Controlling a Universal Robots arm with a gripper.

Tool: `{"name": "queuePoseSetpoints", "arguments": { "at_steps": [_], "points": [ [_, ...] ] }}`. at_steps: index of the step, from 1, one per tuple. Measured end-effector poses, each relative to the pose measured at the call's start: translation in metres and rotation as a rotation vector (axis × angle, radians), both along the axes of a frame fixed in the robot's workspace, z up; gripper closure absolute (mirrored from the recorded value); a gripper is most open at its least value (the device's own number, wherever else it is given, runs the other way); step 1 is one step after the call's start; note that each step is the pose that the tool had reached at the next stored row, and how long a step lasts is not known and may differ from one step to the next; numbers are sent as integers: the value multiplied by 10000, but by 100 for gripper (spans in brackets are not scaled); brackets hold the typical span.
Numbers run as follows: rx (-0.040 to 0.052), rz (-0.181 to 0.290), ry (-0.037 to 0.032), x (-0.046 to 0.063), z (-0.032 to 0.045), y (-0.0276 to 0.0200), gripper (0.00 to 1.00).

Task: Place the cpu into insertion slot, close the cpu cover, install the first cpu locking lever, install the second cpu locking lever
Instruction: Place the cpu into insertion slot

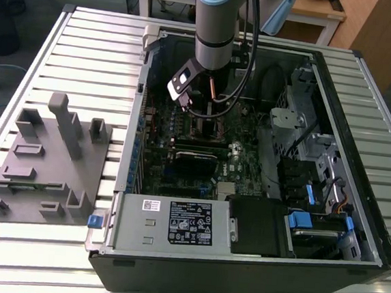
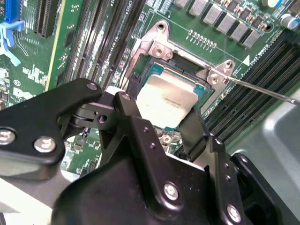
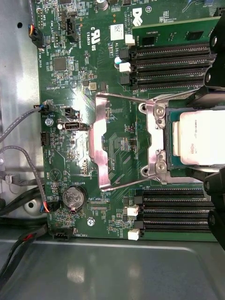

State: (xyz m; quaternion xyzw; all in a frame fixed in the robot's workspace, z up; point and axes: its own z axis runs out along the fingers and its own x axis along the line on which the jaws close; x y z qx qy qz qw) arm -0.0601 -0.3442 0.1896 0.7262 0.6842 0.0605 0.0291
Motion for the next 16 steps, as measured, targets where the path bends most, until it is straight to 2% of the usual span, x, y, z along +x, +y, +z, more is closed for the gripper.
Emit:
{"name": "queuePoseSetpoints", "arguments": {
  "at_steps": [16],
  "points": [
    [14, -117, 0, -5, 49, 0, 39]
  ]
}}
